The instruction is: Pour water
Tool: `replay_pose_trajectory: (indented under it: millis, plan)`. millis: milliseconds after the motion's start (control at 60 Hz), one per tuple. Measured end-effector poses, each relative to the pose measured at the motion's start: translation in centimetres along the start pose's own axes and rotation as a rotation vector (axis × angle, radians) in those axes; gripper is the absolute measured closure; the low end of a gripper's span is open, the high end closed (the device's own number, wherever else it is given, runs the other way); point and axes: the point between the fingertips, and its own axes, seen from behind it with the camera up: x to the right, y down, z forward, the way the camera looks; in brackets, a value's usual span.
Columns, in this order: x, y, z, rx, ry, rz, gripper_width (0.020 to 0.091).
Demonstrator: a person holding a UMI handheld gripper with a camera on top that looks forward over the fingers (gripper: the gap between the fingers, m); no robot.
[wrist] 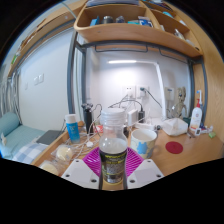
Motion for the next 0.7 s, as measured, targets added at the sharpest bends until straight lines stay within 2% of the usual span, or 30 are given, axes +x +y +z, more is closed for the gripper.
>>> replay_pose_trajectory:
  millis: [150, 317, 500, 600, 700]
  plan:
    - [-2.0, -1.1, 1.0, -0.078, -0.094, 0.25, 0.0832]
    - [-3.6, -2.3, 3.3, -0.219, -0.165, 0.663, 0.0831]
    - [-2.9, -5.3, 4.9, -0.274, -0.206, 1.142, 0.0831]
    - [-1.4, -7.1, 5.5, -0.271, -0.206, 1.326, 0.083]
    - [-0.7, -7.2, 6.6, -0.304, -0.2, 1.51, 0.0832]
